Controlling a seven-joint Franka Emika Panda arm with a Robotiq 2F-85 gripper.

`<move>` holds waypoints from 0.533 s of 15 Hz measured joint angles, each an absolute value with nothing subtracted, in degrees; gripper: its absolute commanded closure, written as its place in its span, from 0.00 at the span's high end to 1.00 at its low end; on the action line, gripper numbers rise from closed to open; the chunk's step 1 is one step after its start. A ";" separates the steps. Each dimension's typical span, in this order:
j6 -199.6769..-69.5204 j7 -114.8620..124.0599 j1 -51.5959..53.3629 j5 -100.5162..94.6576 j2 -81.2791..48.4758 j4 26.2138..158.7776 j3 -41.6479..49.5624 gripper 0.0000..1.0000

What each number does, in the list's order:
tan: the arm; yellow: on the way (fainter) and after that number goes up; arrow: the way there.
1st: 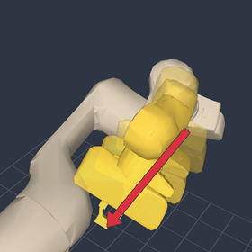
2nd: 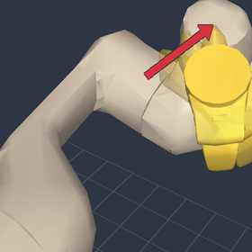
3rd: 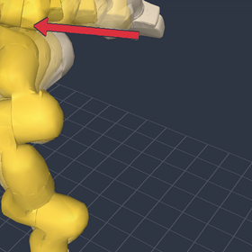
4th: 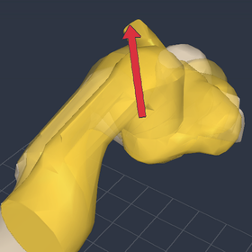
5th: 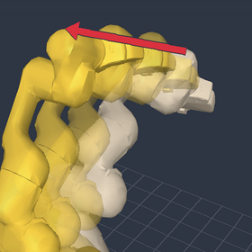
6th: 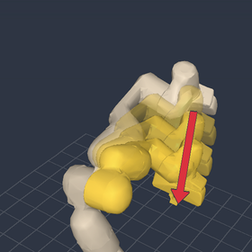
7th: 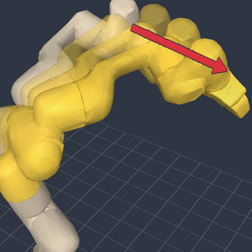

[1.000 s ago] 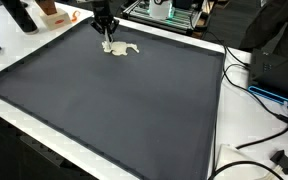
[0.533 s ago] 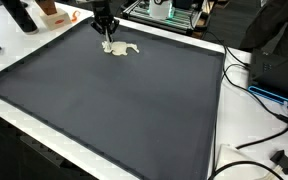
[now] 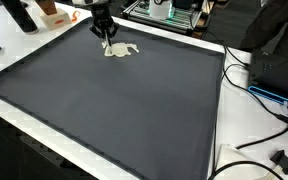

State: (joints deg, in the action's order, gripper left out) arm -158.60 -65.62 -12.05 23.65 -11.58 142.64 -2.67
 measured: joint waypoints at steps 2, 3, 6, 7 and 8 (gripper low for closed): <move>-157.88 -64.84 -11.76 22.29 -12.23 141.50 -2.67 0.01; -157.38 -63.98 -11.56 21.19 -12.64 140.76 -2.67 0.01; -156.14 -61.03 -10.71 17.53 -14.28 137.96 -2.68 0.01; -155.60 -60.34 -10.37 16.58 -14.86 136.91 -2.73 0.01; -155.02 -59.73 -10.08 15.92 -15.47 135.87 -2.85 0.01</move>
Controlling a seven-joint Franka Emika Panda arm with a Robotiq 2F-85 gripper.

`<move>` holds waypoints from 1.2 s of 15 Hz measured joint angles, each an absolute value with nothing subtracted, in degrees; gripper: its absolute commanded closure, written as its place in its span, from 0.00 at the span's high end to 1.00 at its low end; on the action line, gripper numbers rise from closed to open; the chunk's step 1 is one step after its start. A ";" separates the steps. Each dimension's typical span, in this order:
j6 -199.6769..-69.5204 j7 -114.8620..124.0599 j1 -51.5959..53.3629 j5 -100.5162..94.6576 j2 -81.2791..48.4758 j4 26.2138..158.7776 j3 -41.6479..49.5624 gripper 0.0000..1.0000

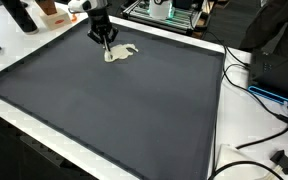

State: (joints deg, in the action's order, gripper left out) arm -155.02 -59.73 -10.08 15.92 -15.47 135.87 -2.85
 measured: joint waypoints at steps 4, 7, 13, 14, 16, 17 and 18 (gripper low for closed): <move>-152.69 -58.47 -9.39 14.07 -17.60 132.07 -3.35 0.01; -150.94 -58.23 -9.37 13.48 -18.40 130.46 -3.38 0.01; -150.62 -56.06 -9.71 12.89 -18.09 130.82 -3.10 0.01; -150.62 -55.83 -9.80 12.89 -17.89 131.13 -2.90 0.01; -150.63 -55.06 -9.89 12.82 -17.26 132.03 -2.29 0.01; -150.64 -54.81 -9.95 12.80 -16.91 132.53 -1.93 0.01; -150.67 -54.40 -9.97 12.77 -16.59 133.04 -1.51 0.01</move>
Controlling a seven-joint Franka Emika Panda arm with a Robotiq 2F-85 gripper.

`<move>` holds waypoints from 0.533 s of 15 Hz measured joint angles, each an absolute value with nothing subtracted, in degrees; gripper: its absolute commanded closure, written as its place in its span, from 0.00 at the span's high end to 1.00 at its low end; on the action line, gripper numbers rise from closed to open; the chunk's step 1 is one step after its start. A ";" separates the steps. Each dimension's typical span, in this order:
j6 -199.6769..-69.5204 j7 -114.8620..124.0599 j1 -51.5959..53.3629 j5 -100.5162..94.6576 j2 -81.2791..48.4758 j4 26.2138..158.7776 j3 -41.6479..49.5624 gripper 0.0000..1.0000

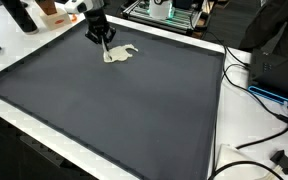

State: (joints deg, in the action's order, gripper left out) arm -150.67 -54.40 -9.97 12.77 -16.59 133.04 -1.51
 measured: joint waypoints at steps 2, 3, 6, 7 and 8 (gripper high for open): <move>-150.92 -53.96 -10.17 12.76 -15.86 134.11 -0.96 0.01; -151.19 -53.96 -10.43 12.80 -15.59 134.59 -0.93 0.01; -151.45 -54.16 -10.72 12.86 -15.28 135.08 -1.03 0.01; -151.45 -54.41 -10.78 12.86 -15.32 135.03 -1.12 0.01; -151.45 -55.11 -10.94 13.00 -15.41 134.92 -1.33 0.01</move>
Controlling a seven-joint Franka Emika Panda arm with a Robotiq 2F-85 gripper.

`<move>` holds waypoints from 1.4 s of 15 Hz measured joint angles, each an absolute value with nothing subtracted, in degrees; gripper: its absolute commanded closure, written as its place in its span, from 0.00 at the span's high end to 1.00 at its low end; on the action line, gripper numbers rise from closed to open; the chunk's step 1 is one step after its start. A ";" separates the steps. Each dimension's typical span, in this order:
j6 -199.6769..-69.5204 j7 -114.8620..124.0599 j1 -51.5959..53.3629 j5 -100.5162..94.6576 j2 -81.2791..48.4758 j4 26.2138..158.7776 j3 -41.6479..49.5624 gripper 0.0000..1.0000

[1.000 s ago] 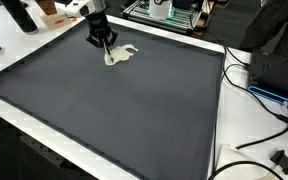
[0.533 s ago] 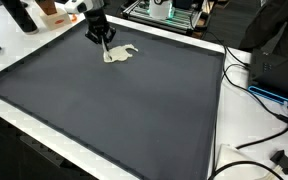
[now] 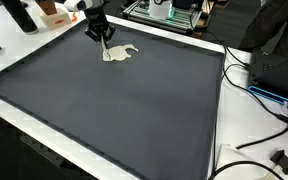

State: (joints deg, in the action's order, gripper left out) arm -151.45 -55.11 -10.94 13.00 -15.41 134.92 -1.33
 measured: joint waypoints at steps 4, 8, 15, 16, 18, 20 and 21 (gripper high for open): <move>-151.45 -59.98 -12.12 14.95 -16.34 133.72 -3.19 0.01; -151.81 -65.97 -13.29 18.32 -17.16 132.78 -5.15 0.01; -152.90 -71.73 -14.00 22.35 -19.23 130.24 -7.68 0.01; -153.25 -72.33 -14.07 22.96 -19.61 129.82 -8.11 0.01; -154.07 -73.47 -14.36 24.27 -20.31 129.06 -9.08 0.01; -155.06 -74.73 -14.81 25.85 -21.01 128.43 -10.19 0.01; -155.47 -75.37 -15.07 26.64 -21.34 128.08 -10.77 0.01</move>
State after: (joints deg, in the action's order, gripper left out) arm -155.47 -75.37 -15.07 26.64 -21.34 128.08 -10.77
